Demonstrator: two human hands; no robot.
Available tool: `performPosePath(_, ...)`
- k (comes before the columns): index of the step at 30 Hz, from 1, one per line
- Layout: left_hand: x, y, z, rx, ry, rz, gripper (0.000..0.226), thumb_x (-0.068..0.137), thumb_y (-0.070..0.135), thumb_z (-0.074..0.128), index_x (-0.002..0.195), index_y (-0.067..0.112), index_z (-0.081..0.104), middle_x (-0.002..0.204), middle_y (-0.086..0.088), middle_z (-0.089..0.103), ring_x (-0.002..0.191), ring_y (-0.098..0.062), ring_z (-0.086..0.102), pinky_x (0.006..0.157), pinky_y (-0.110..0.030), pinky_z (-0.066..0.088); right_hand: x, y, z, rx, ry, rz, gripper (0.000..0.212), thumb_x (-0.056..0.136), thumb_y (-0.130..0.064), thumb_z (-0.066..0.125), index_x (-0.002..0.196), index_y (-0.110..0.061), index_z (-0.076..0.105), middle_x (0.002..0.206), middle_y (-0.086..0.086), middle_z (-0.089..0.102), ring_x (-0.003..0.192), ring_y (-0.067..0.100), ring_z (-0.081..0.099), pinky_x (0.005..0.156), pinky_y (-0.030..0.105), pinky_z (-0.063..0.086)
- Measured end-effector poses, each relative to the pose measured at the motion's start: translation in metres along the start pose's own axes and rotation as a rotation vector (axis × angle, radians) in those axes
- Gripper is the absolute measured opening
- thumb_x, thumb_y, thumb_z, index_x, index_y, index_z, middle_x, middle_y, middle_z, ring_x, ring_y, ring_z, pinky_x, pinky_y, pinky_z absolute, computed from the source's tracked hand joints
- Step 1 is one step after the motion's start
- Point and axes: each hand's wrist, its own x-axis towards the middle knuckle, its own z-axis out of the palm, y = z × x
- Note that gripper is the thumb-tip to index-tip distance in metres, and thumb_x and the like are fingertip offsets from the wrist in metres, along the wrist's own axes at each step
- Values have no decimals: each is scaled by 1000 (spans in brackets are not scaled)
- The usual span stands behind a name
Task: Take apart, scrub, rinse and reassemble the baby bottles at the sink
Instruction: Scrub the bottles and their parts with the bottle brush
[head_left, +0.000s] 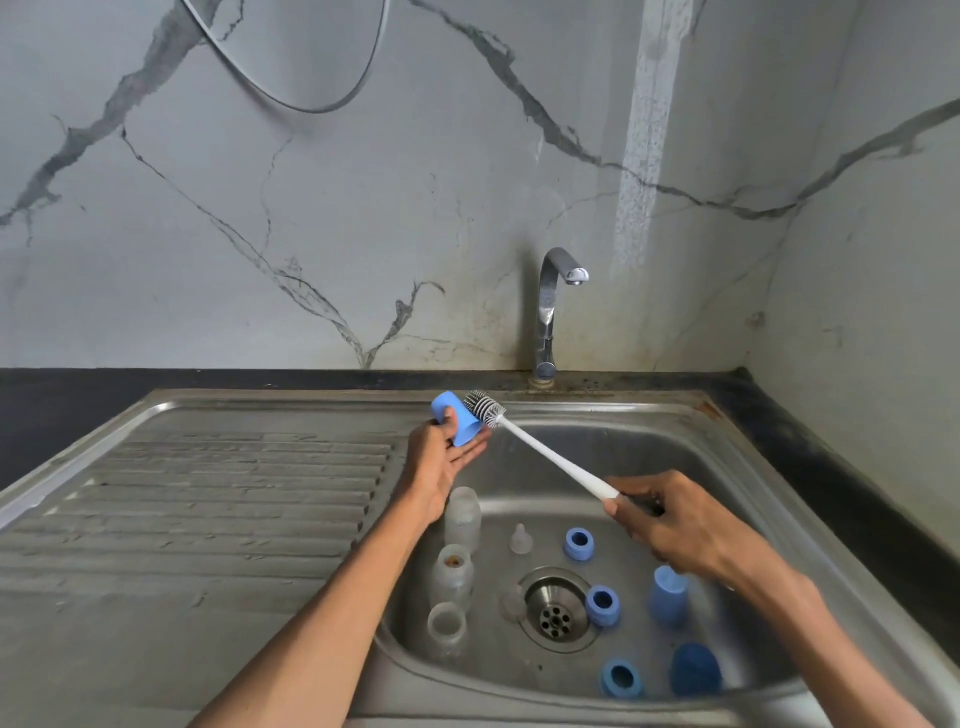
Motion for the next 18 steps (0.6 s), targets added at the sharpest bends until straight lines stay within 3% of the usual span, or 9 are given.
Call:
performPosePath(5,-12,-13,22,65,-148,-76,37,107,19,39,128,-11,46,118,-31,62,114,-40,62,96,-42,51,2,9,-7,-31,70,36,38,98,-34,59,136,-28,59,69,-7,58,51,4,48,48,14,39)
performPosePath(11,-3,0,5,-137,-48,-50,32,107,17,39,125,-8,46,125,-33,58,114,-43,60,102,-49,46,-1,8,-14,7,-26,24,33,98,-31,58,131,-34,60,68,-2,56,45,1,44,47,16,40)
performPosePath(18,-10,-15,23,32,-170,-86,34,108,17,36,126,-10,45,110,-29,65,108,-40,64,100,-47,49,3,15,-13,-58,59,26,37,98,-33,59,135,-31,58,70,-1,56,55,6,46,48,15,40)
